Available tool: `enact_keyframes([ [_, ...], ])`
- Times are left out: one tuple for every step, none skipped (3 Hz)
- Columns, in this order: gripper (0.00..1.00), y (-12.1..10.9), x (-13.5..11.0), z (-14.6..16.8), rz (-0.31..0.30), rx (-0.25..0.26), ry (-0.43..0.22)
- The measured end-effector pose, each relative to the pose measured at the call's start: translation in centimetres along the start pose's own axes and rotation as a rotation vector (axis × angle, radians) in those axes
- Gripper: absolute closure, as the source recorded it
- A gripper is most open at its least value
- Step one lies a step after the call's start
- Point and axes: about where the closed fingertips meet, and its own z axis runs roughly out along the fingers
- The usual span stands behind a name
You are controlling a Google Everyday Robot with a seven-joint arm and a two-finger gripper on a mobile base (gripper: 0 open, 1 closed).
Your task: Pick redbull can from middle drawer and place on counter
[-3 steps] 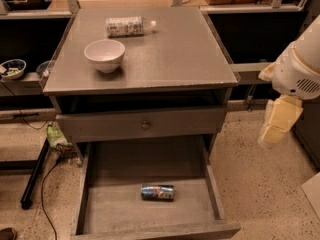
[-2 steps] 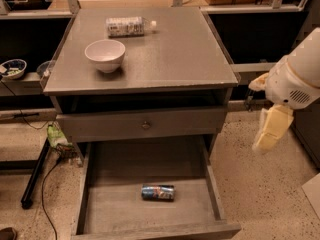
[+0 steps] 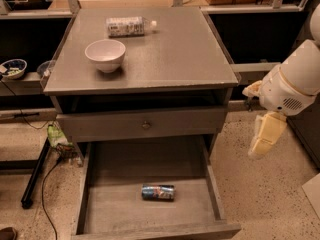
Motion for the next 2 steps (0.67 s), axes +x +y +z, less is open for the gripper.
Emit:
enact_keyframes([
  [0.0,1.4,0.1,1.4,-0.025,0.005,-0.012],
  [0.0,3.2,0.2,4.1,-0.04,0.004,-0.041],
])
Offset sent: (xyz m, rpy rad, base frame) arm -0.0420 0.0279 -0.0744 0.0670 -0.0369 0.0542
